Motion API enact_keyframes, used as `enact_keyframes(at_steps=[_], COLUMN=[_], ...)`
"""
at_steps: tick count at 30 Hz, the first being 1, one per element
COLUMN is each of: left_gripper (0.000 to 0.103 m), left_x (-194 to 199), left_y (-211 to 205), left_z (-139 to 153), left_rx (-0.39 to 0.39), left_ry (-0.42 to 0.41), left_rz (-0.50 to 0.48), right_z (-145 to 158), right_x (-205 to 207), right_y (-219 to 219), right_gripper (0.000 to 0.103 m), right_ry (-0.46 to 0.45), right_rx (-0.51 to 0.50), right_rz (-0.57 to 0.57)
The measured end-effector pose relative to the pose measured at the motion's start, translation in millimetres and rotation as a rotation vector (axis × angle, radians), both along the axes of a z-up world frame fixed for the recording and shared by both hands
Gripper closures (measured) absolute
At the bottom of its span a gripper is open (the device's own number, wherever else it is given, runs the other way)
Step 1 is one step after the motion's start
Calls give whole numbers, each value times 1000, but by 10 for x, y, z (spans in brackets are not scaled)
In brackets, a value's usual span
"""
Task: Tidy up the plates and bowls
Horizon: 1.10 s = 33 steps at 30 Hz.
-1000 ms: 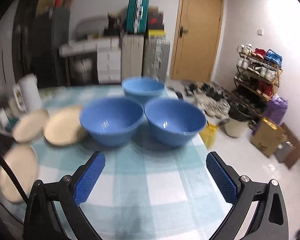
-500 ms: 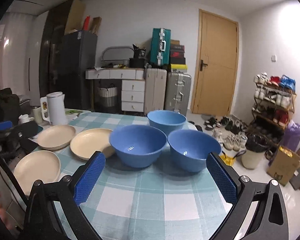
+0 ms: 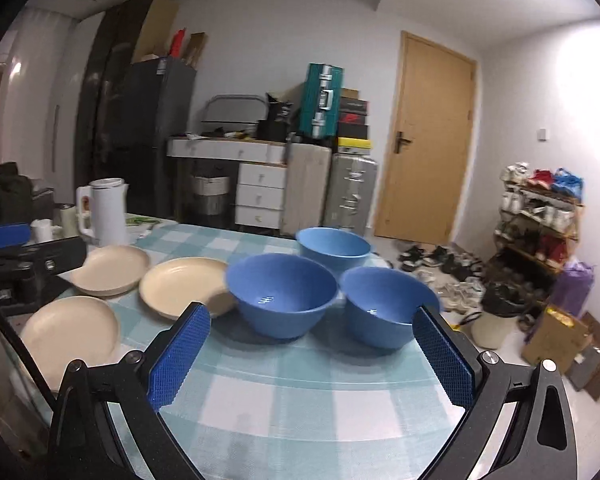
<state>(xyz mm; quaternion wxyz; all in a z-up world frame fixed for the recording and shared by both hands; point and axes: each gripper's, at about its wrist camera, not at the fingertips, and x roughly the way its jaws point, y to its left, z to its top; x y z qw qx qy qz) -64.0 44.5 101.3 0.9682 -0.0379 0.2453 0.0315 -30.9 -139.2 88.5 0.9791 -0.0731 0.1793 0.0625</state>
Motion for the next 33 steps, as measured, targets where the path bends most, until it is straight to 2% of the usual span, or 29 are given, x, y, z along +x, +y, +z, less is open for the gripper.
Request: enact_keyframes(at_steps=[4, 6, 10, 12, 15, 18, 24, 28, 30, 33], left_gripper=[0, 0, 0, 0, 0, 0, 0, 0, 0, 0], left_x=[-9, -16, -18, 6, 100, 252, 700, 1102, 1245, 1459], left_y=[274, 427, 707, 865, 1154, 1402, 2080, 2342, 2448, 2626], left_z=[50, 82, 207, 275, 340, 312, -19, -386, -541, -764], left_rx=[-14, -23, 29, 21, -33, -14, -114, -87, -84, -168], left_ry=[-16, -15, -40, -47, -37, -14, 93, 213, 247, 311], left_rz=[43, 65, 142, 162, 151, 205, 282, 316, 330, 326], right_z=[36, 93, 252, 337, 424, 453, 521, 527, 474, 321], right_x=[45, 8, -38, 4, 166, 462, 1030, 1468, 1760, 2186], right_y=[53, 137, 483, 635, 811, 1012, 1452, 1810, 2060, 2404], right_gripper=[0, 0, 0, 0, 0, 0, 0, 0, 0, 0], right_ry=[12, -30, -93, -105, -73, -14, 66, 98, 168, 262], right_rx=[66, 94, 27, 39, 105, 121, 144, 108, 90, 34], right_rz=[23, 101, 222, 288, 406, 439, 516, 580, 679, 679])
